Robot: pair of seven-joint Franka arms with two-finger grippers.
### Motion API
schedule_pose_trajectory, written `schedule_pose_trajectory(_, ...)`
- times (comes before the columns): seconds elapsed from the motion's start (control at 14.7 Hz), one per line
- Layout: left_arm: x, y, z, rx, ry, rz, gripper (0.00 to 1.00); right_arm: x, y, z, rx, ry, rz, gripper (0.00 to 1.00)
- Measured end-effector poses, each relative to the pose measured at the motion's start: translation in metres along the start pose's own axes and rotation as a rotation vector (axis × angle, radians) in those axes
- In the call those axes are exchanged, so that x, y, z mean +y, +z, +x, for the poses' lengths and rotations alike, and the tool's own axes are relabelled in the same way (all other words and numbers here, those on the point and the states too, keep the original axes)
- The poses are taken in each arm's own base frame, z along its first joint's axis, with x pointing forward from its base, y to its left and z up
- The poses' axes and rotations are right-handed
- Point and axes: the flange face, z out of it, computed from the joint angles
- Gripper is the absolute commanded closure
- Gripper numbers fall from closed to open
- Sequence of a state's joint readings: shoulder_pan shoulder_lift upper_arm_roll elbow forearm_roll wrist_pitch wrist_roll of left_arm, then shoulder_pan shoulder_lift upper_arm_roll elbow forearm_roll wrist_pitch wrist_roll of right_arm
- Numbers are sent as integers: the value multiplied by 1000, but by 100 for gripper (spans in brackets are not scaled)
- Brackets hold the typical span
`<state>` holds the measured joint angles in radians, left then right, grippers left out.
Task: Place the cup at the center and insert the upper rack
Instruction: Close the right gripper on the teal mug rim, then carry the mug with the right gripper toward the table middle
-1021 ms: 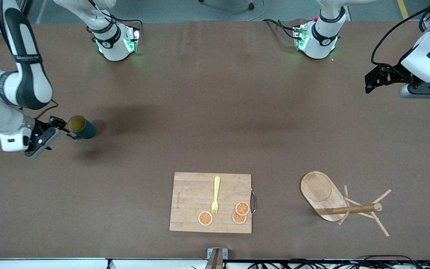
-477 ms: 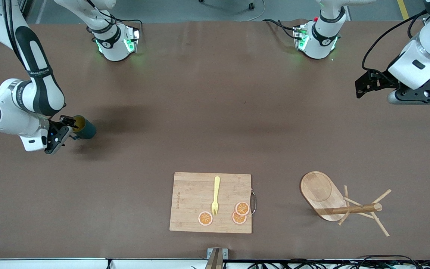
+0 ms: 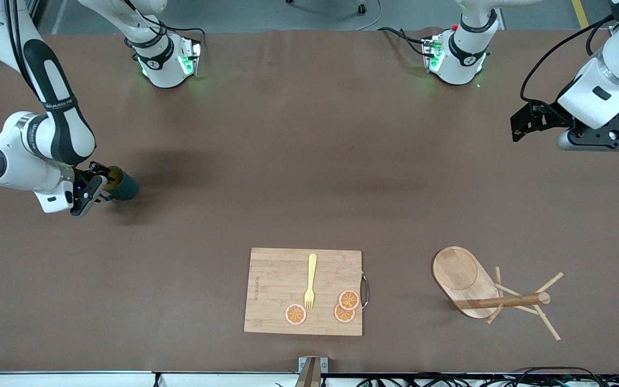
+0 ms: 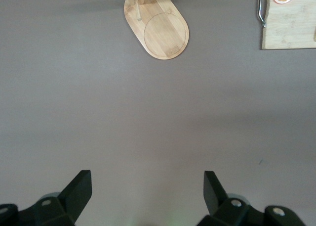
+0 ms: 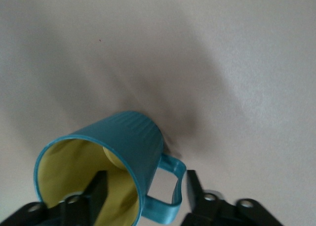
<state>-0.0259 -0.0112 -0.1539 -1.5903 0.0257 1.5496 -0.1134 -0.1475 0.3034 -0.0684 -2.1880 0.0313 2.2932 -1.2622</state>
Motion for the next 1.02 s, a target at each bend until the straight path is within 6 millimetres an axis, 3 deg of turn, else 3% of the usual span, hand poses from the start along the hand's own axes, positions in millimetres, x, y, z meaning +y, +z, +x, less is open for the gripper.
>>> schedule_pose_trajectory(0.48, 8, 3, 1, -5, 15, 0, 0, -3, -5, 15, 19, -16, -7, 100)
schedule_pose_trajectory(0.68, 18, 7, 2, -12, 34, 1, 0, -7, -26, 28, 31, 40, 29, 100)
schedule_pose_trajectory(0.82, 24, 7, 1, -12, 44, 1, 0, -19, -51, 52, 38, 113, 29, 100)
schedule_pose_trajectory(1.02, 25, 8, 4, -1, 45, -1, 0, -60, -79, 110, 45, 268, 36, 100)
